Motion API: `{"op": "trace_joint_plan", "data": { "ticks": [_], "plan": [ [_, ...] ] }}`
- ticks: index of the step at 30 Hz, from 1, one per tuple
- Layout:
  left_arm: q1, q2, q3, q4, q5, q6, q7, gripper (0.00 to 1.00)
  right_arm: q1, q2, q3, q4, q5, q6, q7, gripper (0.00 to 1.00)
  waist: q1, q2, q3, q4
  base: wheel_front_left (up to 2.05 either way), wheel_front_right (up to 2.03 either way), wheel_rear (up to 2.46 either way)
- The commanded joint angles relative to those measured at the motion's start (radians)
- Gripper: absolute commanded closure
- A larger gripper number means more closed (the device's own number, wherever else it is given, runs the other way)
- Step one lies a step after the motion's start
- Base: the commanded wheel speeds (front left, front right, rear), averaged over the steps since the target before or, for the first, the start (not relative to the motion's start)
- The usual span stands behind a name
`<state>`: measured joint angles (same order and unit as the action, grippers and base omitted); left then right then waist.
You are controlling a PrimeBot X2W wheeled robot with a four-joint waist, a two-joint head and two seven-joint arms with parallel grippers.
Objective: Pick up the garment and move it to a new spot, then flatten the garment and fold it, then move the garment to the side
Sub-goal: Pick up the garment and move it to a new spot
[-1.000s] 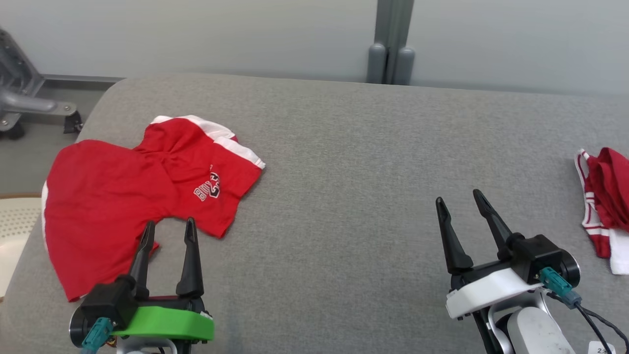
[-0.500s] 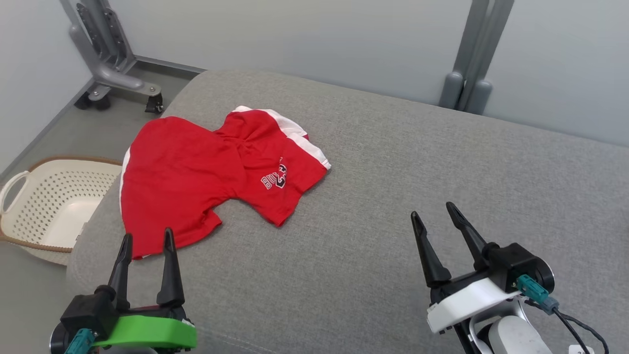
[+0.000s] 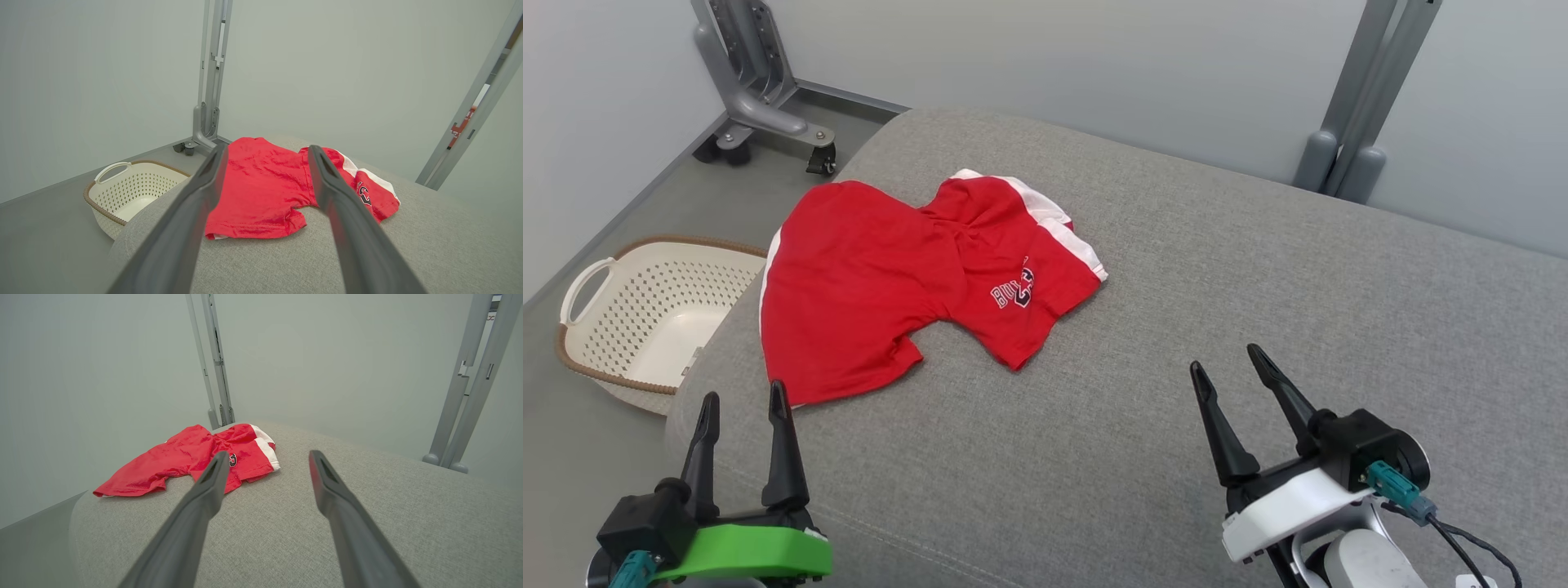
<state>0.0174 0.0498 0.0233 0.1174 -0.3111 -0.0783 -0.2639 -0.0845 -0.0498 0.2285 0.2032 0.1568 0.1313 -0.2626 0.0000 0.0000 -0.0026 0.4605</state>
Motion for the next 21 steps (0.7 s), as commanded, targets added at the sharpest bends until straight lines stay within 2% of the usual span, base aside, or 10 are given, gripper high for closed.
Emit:
{"op": "trace_joint_plan", "data": {
  "ticks": [1,6,10,15,21],
  "plan": [
    [-0.009,0.002,0.009,0.001,-0.007,0.007,0.0,0.0,-0.007,-0.002,-0.001,0.003,-0.006,-0.001,-0.003,0.0,0.0,0.0,0.012,-0.009,0.0,0.0,0.0],
    [-0.039,0.002,0.037,0.018,-0.004,0.031,0.0,0.0,-0.026,-0.002,-0.014,-0.002,-0.025,-0.001,-0.003,0.0,0.0,0.0,0.049,-0.026,0.0,0.0,0.0],
    [-0.086,0.002,0.069,0.092,0.002,0.046,0.0,0.0,-0.049,-0.003,-0.034,-0.024,-0.074,-0.001,-0.003,0.0,0.0,0.0,0.103,-0.041,0.0,0.0,0.0],
    [-0.19,0.006,0.112,0.274,0.008,0.043,0.0,0.0,-0.092,-0.021,-0.076,-0.07,-0.139,-0.001,-0.003,0.0,0.0,0.0,0.192,-0.057,0.0,0.0,0.0],
    [-0.362,0.059,0.115,0.543,-0.016,0.019,0.054,0.0,-0.134,-0.073,-0.1,-0.129,-0.175,-0.001,0.006,0.0,0.0,0.0,0.292,-0.075,0.0,0.0,0.0]
  ]
}}
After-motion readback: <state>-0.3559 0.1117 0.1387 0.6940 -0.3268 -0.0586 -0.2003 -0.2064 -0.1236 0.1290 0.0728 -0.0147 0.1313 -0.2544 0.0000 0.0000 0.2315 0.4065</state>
